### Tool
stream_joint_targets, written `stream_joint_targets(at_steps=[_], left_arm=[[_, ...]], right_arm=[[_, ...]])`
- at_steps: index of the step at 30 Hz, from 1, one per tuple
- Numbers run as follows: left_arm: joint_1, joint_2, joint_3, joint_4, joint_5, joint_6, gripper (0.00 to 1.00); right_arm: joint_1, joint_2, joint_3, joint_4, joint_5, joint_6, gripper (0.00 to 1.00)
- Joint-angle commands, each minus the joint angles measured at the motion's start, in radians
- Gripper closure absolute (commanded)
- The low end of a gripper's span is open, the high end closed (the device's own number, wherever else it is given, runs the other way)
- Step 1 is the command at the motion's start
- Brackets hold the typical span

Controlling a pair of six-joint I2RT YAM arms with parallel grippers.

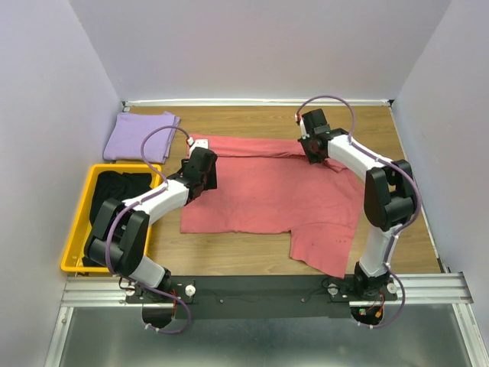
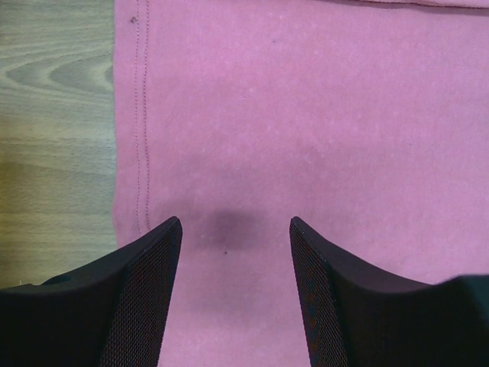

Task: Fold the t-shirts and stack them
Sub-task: Fold the tshirt

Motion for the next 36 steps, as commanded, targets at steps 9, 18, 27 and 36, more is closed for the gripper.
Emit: stream_joint_targets(at_steps=[9,18,27,36], left_arm=[[-0.012,0.014,0.013,0.006,-0.009,0.011,0.33],[-0.014,0.010,0.011,0.008,-0.005,0.010,0.33],[-0.017,0.016,0.024,0.011,0.034,0.010,0.33],[-0.041,0.039,0.160,-0.007,0.179,0.002,0.32]], right_arm=[[-0.003,-0.031,0.062,-0.342,-0.298,0.185,0.99],[-0.004,0.092,0.168,-0.374,-0.470,0.317,0.97],[-0.004,0.147,0.236,-0.373,-0.613,0.327,0.71],[-0.219,-0.129,0.009,-0.249,-0.417,0.388,0.59]])
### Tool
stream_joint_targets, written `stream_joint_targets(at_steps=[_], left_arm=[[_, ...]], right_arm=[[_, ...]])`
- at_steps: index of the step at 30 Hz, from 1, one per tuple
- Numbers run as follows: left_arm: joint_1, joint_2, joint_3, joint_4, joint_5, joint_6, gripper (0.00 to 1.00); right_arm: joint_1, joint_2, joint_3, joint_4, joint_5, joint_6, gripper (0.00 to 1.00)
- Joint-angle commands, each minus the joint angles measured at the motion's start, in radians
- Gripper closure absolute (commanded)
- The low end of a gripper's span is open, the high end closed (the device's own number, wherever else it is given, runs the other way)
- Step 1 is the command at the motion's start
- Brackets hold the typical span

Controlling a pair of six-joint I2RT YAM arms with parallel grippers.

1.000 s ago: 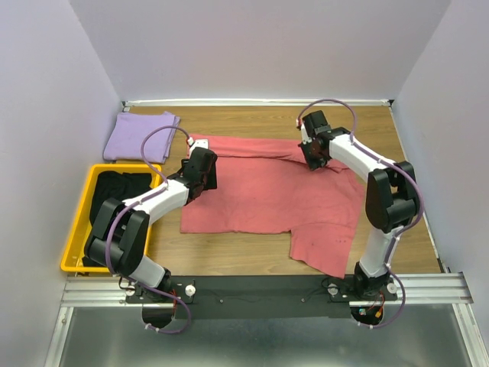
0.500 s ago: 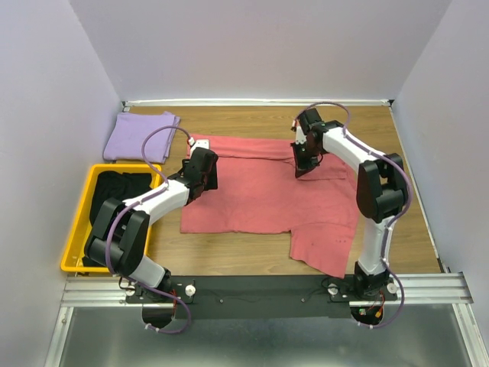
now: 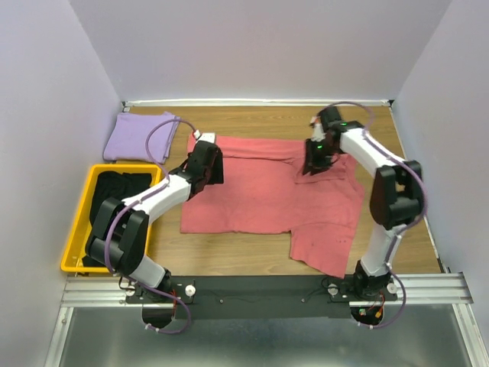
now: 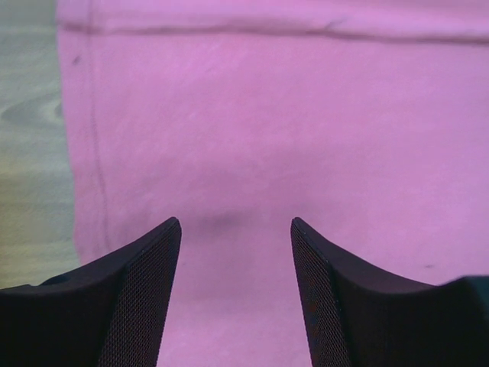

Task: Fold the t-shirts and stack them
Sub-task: Fold the tshirt

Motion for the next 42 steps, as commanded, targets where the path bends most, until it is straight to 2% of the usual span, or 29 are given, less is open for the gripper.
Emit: stream_joint_targets(at_steps=[1,5,9,14,18,35,42], left_arm=[[-0.030,0.044,0.117,0.019,0.116,-0.013,0.32],[-0.083,0.137,0.274,0.039,0.213,-0.041,0.31],[-0.140,0.281,0.400,0.068,0.295,-0.076,0.31],[-0.200,0.432,0.590,0.084,0.348,-0.108,0.31],[-0.237,0.544,0.684,0.088,0.371,-0.125,0.31],[-0.301,0.702,0.752,0.124,0.386,-0.158,0.31],[-0.304,0.719,0.757,0.125,0.391,-0.151,0.31]], right_arm=[[-0.179,-0.176,-0.124,0.105,0.080,0.059,0.59],[-0.341,-0.289,-0.327,0.266,0.058,0.162,0.58],[-0.403,-0.334,-0.478,0.494,0.015,0.219,0.58],[-0.452,-0.329,-0.566,0.652,0.038,0.234,0.59],[-0.483,-0.283,-0.584,0.725,-0.035,0.208,0.59],[-0.490,-0.161,-0.581,0.791,-0.155,0.108,0.60],[-0.492,-0.162,-0.595,0.800,-0.143,0.102,0.69]])
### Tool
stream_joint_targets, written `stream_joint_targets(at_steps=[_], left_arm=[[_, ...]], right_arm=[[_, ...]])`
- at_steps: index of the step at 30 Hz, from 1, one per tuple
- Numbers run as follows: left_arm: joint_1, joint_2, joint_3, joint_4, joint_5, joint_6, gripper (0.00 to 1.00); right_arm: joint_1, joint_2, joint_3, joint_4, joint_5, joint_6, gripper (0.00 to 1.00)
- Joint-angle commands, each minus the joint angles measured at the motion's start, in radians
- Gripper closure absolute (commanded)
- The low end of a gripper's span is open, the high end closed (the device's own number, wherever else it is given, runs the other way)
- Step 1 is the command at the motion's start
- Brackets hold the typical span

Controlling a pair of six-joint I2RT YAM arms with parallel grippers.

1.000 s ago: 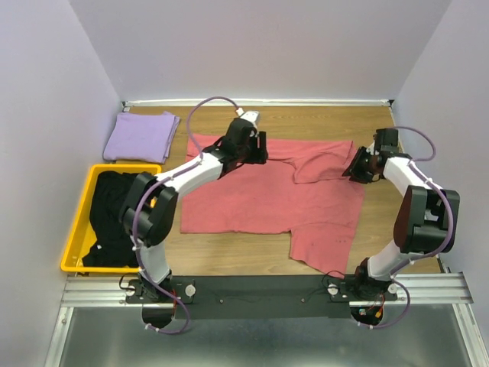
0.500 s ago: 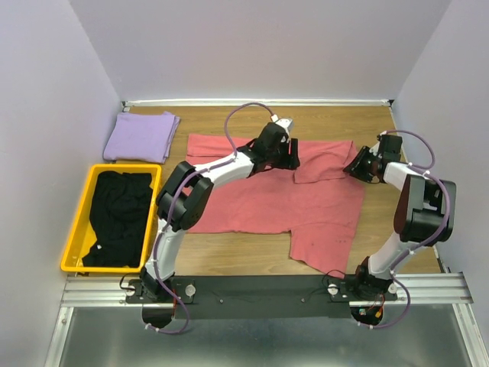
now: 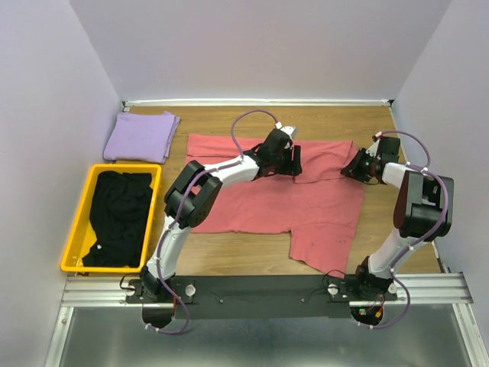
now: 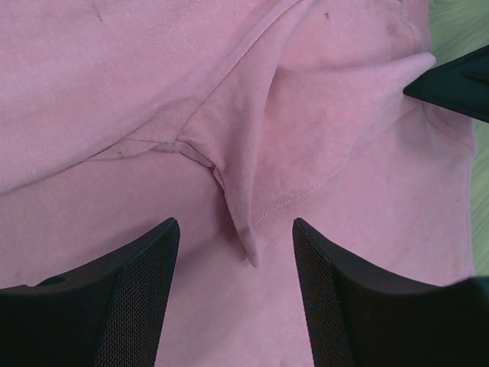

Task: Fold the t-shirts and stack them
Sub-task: Fold the tshirt

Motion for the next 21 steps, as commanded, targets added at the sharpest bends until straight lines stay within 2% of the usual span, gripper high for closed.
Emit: stream_joint_targets(at_steps=[1,3,5,7,14,21], left_arm=[[-0.009,0.021,0.025,0.017,0.020,0.000,0.31],[-0.011,0.022,0.027,0.017,0.025,0.000,0.32],[-0.012,0.023,0.022,0.018,0.033,0.000,0.32],[-0.014,0.023,0.019,0.017,0.034,-0.003,0.34],[-0.014,0.015,0.011,0.011,0.045,-0.007,0.42],[-0.015,0.041,0.028,-0.017,0.073,-0.018,0.52]], right_arm=[[-0.007,0.013,-0.022,0.030,-0.009,-0.021,0.73],[-0.009,0.014,-0.023,0.031,-0.014,-0.018,0.78],[-0.009,0.000,-0.031,0.027,-0.013,-0.005,0.92],[-0.011,-0.025,-0.041,0.027,-0.008,0.016,0.99],[-0.012,-0.136,-0.069,-0.031,-0.023,0.079,0.99],[-0.012,-0.168,-0.089,-0.055,-0.026,0.110,1.00]])
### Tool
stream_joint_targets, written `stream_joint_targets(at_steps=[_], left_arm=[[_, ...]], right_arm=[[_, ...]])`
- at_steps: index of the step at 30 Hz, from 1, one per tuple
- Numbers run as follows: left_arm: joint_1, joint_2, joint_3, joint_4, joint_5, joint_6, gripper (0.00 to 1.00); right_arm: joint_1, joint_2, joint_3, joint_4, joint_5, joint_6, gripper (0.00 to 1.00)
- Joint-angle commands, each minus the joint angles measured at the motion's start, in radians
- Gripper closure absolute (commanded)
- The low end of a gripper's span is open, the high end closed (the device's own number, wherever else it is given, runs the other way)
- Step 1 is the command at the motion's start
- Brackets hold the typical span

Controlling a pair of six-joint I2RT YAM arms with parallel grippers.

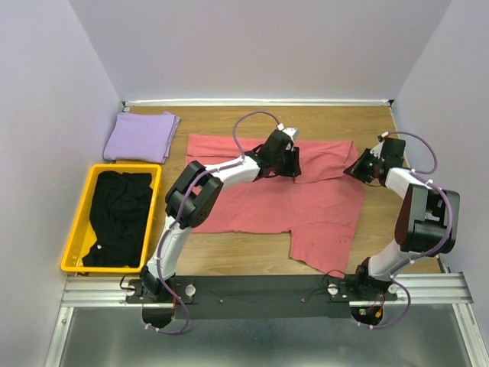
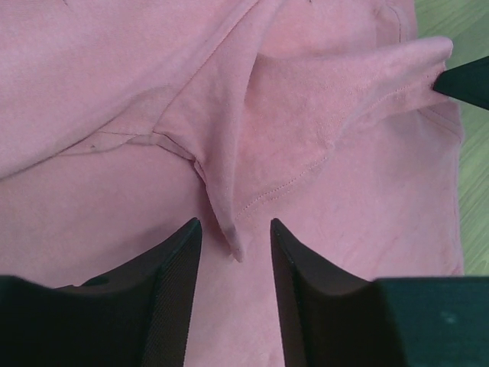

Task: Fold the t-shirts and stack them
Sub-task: Fold the tshirt

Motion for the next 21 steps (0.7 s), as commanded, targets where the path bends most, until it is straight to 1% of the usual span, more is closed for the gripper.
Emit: stream_joint_targets(at_steps=[1,4,9,10,12,13,15,16,17,18,19,21], left_arm=[[-0.009,0.042,0.034,-0.022,0.041,-0.010,0.53],[-0.009,0.064,0.054,-0.042,0.054,-0.010,0.53],[-0.009,0.079,0.068,-0.053,0.057,-0.013,0.57],[-0.009,0.082,0.073,-0.053,0.059,-0.017,0.62],[-0.009,0.082,0.074,-0.053,0.068,-0.020,0.64],[-0.009,0.081,0.073,-0.053,0.071,-0.021,0.71],[-0.010,0.070,0.070,-0.053,0.077,-0.026,0.78],[-0.010,0.067,0.067,-0.053,0.076,-0.027,0.86],[-0.009,0.061,0.065,-0.053,0.076,-0.030,0.90],[-0.009,0.048,0.062,-0.053,0.076,-0.036,0.92],[-0.009,0.044,0.059,-0.053,0.080,-0.038,0.97],[-0.009,0.032,0.062,-0.058,0.088,-0.044,0.98]], right_arm=[[-0.007,-0.032,-0.024,-0.041,-0.018,0.043,0.99],[-0.007,-0.032,-0.021,-0.042,-0.032,0.049,0.99],[-0.007,-0.030,-0.025,-0.044,-0.047,0.058,1.00],[-0.007,-0.030,-0.027,-0.045,-0.049,0.058,0.99],[-0.007,-0.033,-0.032,-0.047,-0.051,0.059,1.00],[-0.007,-0.035,-0.032,-0.047,-0.052,0.059,0.99],[-0.007,-0.041,-0.033,-0.050,-0.049,0.069,0.99],[-0.007,-0.046,-0.032,-0.050,-0.049,0.070,0.99],[-0.007,-0.047,-0.032,-0.052,-0.052,0.072,0.99],[-0.007,-0.055,-0.029,-0.061,-0.054,0.072,0.99],[-0.007,-0.059,-0.021,-0.070,-0.051,0.073,1.00],[-0.007,-0.072,-0.013,-0.108,-0.038,0.073,1.00]])
